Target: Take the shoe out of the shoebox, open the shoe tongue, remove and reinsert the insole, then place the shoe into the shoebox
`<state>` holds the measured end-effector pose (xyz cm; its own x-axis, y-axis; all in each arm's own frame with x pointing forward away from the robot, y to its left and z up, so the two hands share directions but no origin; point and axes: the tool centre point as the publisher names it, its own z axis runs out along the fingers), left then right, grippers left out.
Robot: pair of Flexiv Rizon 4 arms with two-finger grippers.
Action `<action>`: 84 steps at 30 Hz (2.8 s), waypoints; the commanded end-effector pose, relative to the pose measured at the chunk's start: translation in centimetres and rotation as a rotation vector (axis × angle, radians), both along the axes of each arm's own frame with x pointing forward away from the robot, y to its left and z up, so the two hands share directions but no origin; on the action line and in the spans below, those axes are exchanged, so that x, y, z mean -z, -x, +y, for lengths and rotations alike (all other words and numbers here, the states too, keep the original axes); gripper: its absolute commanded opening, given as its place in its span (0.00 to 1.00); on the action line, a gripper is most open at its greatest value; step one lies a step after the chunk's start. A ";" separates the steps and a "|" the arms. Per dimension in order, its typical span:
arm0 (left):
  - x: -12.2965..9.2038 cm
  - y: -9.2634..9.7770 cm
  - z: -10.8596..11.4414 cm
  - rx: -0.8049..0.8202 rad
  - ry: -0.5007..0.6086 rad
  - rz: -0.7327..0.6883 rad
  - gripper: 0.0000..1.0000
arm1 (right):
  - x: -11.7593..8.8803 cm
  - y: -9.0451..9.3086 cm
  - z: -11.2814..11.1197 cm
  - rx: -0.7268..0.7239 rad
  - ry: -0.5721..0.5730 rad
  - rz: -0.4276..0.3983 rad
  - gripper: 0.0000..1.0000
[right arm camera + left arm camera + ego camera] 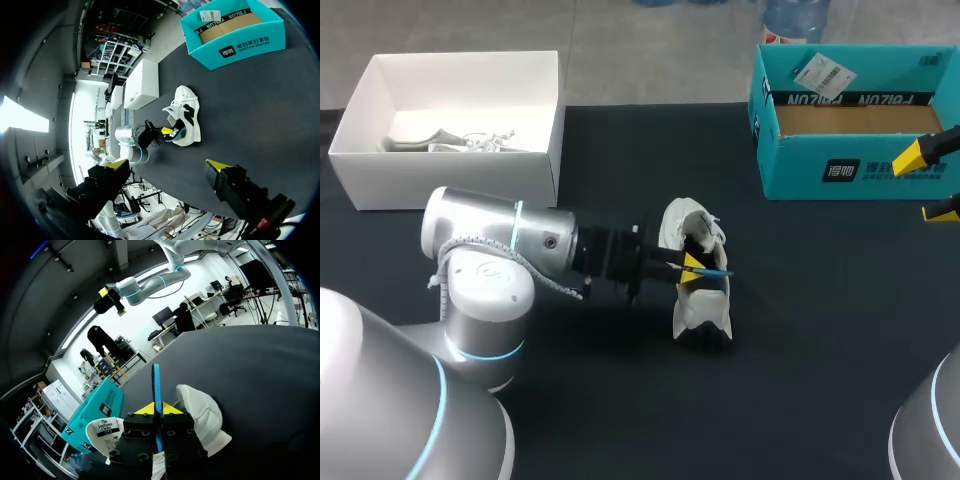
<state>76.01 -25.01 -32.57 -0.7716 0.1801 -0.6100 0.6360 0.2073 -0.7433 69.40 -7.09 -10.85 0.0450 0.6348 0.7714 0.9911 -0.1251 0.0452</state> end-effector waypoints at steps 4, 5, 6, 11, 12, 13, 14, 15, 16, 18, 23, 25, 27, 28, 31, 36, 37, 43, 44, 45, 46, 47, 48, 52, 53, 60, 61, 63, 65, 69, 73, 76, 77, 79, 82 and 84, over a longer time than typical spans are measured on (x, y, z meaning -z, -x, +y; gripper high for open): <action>1.1 -1.0 -0.8 -0.028 -0.014 -0.028 0.00 | 0.0 0.0 0.0 0.001 0.001 0.001 1.00; 1.3 -1.1 -0.7 -0.030 -0.017 -0.025 0.00 | 0.0 0.0 0.0 0.001 0.001 0.001 1.00; 1.3 -1.1 -0.6 -0.031 -0.020 -0.026 0.00 | 0.0 0.0 0.0 0.001 0.001 0.001 1.00; 1.7 -1.5 -0.3 -0.047 -0.031 -0.030 0.00 | 0.0 0.0 0.0 0.001 0.001 0.001 1.00; 1.7 -1.5 -0.2 -0.048 -0.031 -0.030 0.00 | 0.0 0.0 0.0 0.001 0.001 0.001 1.00; 1.4 -1.3 0.0 -0.048 -0.030 -0.027 0.00 | 0.0 0.0 0.0 0.001 0.001 0.001 1.00; 1.1 -1.2 0.2 -0.048 -0.028 -0.025 0.14 | 0.0 0.0 0.0 0.001 0.001 0.001 1.00; 0.9 -1.0 0.3 -0.046 -0.027 -0.024 0.37 | 0.0 0.0 0.0 0.001 0.001 0.001 1.00; 0.7 -0.9 0.4 -0.042 -0.027 -0.023 0.43 | 0.0 0.0 0.0 0.001 0.001 0.001 1.00; 0.3 -0.5 0.7 -0.032 -0.022 -0.023 0.45 | 0.0 0.0 0.0 0.001 0.001 0.001 1.00; 0.2 0.1 0.7 -0.007 -0.026 -0.017 0.40 | 0.0 0.0 0.0 0.001 0.001 0.001 1.00; 0.5 0.4 0.5 0.002 -0.032 -0.012 0.34 | 0.0 0.0 0.0 0.001 0.001 0.001 1.00; 1.0 0.6 0.2 0.012 -0.041 -0.007 0.17 | 0.0 0.0 0.0 0.001 0.001 0.001 1.00; 1.1 0.7 0.1 0.013 -0.043 -0.008 0.09 | 0.0 0.0 0.0 0.001 0.001 0.001 1.00; 1.6 0.5 -0.3 0.018 -0.055 -0.006 0.00 | 0.0 0.0 0.0 0.001 0.001 0.001 1.00; 2.3 -0.3 -0.9 0.007 -0.070 -0.008 0.00 | 0.0 0.0 0.0 0.001 0.001 0.001 1.00; 2.3 -0.4 -0.9 0.003 -0.072 -0.009 0.00 | 0.0 0.0 0.0 0.001 0.001 0.001 1.00; 3.0 -1.6 -0.8 -0.036 -0.098 -0.009 0.00 | 0.0 0.0 0.0 0.001 0.001 0.001 1.00; 3.2 -1.7 -0.6 -0.038 -0.099 -0.009 0.00 | 0.0 0.0 0.0 0.001 0.001 0.001 1.00; 3.3 -1.7 -0.5 -0.040 -0.102 -0.009 0.00 | 0.0 0.0 0.0 0.001 0.001 0.001 1.00; 3.3 -1.7 -0.4 -0.041 -0.104 -0.008 0.00 | 0.0 0.0 0.0 0.001 0.001 0.001 1.00; 3.2 -1.5 -0.1 -0.045 -0.101 -0.005 0.00 | 0.0 0.0 0.0 0.001 0.001 0.001 1.00; 2.9 -1.4 0.0 -0.049 -0.091 -0.001 0.00 | 0.0 0.0 0.0 0.001 0.001 0.001 1.00; 1.8 -0.9 0.6 -0.045 -0.067 -0.011 0.42 | 0.0 0.0 0.0 0.001 0.001 0.001 1.00; 1.5 -0.8 0.7 -0.042 -0.059 -0.017 0.44 | 0.0 0.0 0.0 0.001 0.001 0.001 1.00; 0.7 -0.1 0.9 -0.017 -0.043 -0.025 0.35 | 0.0 0.0 0.0 0.001 0.001 0.001 1.00; 0.9 -0.1 0.8 -0.015 -0.048 -0.021 0.26 | 0.0 0.0 0.0 0.001 0.001 0.001 1.00; 1.3 -0.1 0.6 -0.011 -0.056 -0.011 0.00 | 0.0 0.0 0.0 0.001 0.001 0.001 1.00; 1.7 0.1 0.4 -0.004 -0.066 -0.004 0.00 | 0.0 0.0 0.0 0.001 0.001 0.001 1.00; 2.2 0.5 0.0 0.014 -0.083 0.001 0.00 | 0.0 0.0 0.0 0.001 0.001 0.001 1.00; 2.4 0.7 -0.2 0.025 -0.098 0.005 0.00 | 0.0 0.0 0.0 0.001 0.001 0.001 1.00; 2.4 0.7 -0.1 0.024 -0.102 0.007 0.00 | 0.0 0.0 0.0 0.001 0.001 0.001 1.00; 2.3 0.7 0.1 0.024 -0.102 0.007 0.00 | 0.0 0.0 0.0 0.001 0.001 0.001 1.00; 1.8 0.7 0.5 0.016 -0.096 0.001 0.10 | 0.0 0.0 0.0 0.001 0.001 0.001 1.00; 0.9 0.6 1.1 0.008 -0.093 -0.020 1.00 | 0.0 0.0 0.0 0.001 0.001 0.001 1.00; 0.2 0.5 1.5 0.009 -0.092 -0.021 1.00 | 0.0 0.0 0.0 0.001 0.001 0.001 1.00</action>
